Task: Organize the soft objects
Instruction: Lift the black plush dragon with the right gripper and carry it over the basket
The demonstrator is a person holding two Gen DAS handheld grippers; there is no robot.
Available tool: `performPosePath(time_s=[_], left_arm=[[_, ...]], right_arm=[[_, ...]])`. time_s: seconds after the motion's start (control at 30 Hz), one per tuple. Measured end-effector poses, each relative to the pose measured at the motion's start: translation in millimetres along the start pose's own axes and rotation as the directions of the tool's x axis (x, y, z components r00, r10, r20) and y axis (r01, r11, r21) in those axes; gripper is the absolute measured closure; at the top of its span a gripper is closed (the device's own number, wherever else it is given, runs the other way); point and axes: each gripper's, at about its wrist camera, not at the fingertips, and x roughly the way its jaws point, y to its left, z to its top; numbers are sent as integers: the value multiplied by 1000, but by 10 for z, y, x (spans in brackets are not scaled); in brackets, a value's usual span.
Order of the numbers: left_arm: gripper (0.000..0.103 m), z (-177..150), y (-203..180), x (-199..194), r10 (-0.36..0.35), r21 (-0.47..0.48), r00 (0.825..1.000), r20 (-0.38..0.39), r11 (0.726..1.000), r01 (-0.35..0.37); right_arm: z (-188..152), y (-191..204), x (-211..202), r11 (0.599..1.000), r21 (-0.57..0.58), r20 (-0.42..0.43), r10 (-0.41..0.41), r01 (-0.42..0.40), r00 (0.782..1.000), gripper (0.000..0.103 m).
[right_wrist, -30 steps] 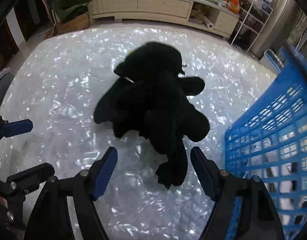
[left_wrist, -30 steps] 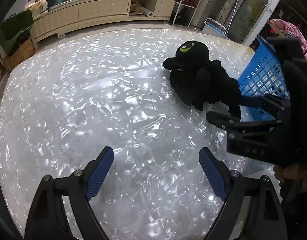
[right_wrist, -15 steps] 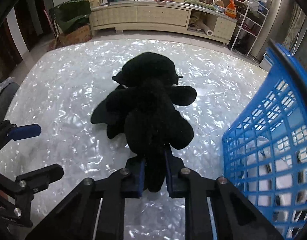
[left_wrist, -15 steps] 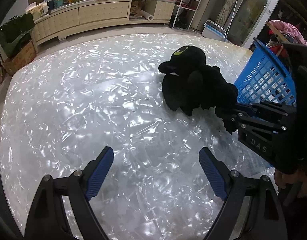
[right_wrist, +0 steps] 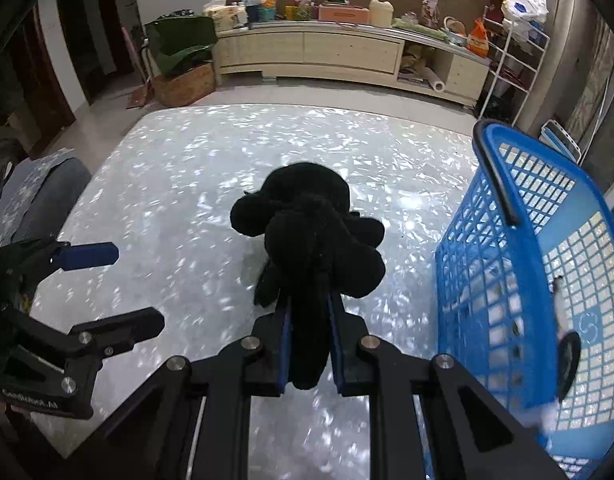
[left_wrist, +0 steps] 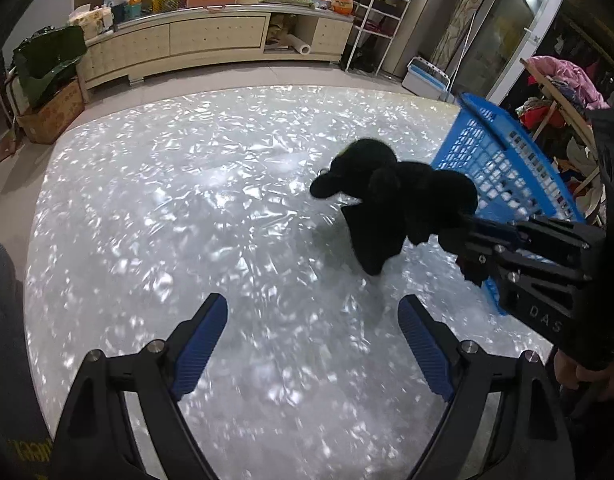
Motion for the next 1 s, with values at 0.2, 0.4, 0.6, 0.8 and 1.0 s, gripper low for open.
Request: performPosePath(time_s=[0.2, 0.4, 0.6, 0.8, 1.0], left_arm=[[17, -63, -82, -245, 24, -21, 1000, 9, 999, -24], [17, -133, -231, -557, 18, -23, 999, 45, 1000, -17], [17, -99, -415, -862, 49, -4, 995, 82, 999, -49], [17, -40, -676, -1086, 66, 25, 991, 118, 997, -69], [17, 68, -1001, -1185, 74, 71, 988, 136, 994, -84]], right_arm=[[-86, 129, -294, 999, -42, 30, 35, -34, 999, 88], [-158, 334, -560, 993, -108, 73, 63, -55, 995, 88], [-169, 256, -813, 992, -107, 104, 83, -71, 991, 88], [-152, 134, -1050, 991, -112, 152, 95, -78, 984, 88], [-140, 35, -1258, 991, -106, 213, 97, -76, 972, 88]])
